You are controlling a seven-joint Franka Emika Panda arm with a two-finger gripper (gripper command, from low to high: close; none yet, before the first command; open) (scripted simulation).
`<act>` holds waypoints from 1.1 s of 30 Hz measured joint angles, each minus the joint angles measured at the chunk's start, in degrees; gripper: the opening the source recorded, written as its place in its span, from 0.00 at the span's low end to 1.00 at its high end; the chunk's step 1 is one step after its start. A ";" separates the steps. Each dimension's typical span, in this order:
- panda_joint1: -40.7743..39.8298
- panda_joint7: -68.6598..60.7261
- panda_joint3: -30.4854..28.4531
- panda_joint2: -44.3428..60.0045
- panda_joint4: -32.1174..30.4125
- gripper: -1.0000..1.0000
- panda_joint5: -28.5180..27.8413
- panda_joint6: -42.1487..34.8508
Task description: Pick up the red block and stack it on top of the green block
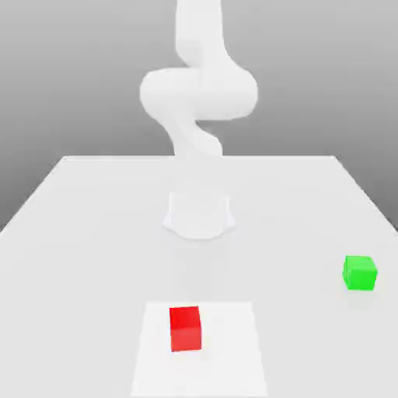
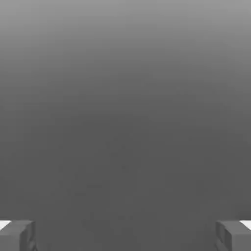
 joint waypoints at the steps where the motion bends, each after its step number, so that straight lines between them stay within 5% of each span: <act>1: -0.21 -0.41 0.05 2.40 -1.26 0.50 -0.17 1.34; 19: -0.78 -8.84 -2.32 40.14 -21.63 0.50 0.16 23.08; 26: -1.53 -10.91 -1.22 54.69 -21.19 0.50 2.28 34.84; 27: -1.64 -11.00 -1.09 55.78 -21.03 0.00 2.38 35.76; 33: -1.75 -10.88 -0.99 56.32 -20.96 0.00 2.27 36.20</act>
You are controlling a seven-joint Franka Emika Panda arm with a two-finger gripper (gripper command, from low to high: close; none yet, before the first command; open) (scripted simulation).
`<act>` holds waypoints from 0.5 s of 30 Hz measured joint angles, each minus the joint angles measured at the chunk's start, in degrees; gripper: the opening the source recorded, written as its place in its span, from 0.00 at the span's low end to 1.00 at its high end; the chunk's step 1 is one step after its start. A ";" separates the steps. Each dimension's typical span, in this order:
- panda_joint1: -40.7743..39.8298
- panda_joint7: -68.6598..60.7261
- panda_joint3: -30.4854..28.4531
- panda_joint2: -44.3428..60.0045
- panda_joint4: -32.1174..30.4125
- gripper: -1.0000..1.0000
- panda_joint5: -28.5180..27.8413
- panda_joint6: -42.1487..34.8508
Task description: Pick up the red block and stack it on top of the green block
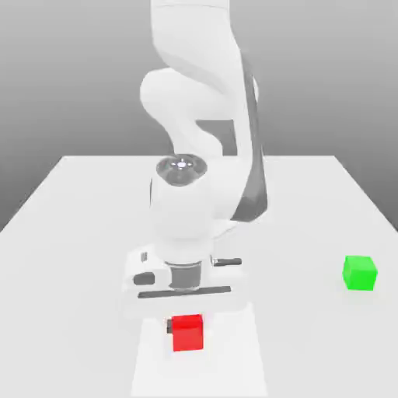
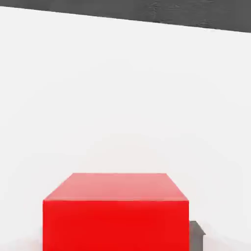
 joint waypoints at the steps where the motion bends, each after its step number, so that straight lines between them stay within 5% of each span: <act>1: 0.02 0.06 -0.04 -0.76 -0.11 0.00 -0.08 -0.65; 7: 0.20 1.00 -0.42 -11.88 -1.73 0.00 -1.36 -10.14; 15: 17.16 2.48 8.64 -16.60 -1.55 0.00 0.68 -14.64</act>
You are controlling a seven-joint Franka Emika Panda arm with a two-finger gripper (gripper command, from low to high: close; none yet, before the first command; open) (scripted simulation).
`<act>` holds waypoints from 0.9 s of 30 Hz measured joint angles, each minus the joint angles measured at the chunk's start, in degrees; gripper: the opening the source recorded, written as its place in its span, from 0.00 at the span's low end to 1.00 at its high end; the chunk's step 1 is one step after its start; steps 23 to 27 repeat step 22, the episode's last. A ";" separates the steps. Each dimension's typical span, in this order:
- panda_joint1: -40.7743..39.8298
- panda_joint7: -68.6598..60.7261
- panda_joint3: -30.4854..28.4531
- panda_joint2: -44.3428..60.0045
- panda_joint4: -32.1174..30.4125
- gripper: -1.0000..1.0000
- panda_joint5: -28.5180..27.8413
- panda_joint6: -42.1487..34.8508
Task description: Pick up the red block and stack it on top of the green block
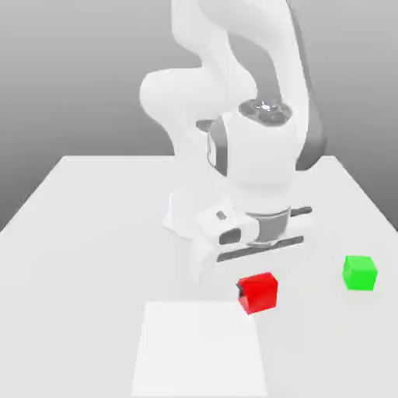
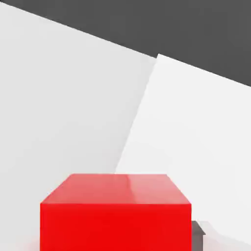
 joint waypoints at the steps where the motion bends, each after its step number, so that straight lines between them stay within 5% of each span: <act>1: 2.42 0.27 1.03 -0.38 0.06 0.00 0.21 -0.41; 10: 21.21 3.51 10.65 -3.00 0.59 0.00 0.80 -3.72; 19: 22.94 11.29 8.14 8.49 1.25 0.00 -9.49 6.55; 20: 23.23 11.90 7.71 9.46 1.27 1.00 -10.35 7.41; 27: 23.23 11.90 7.71 9.46 1.27 1.00 -10.35 7.41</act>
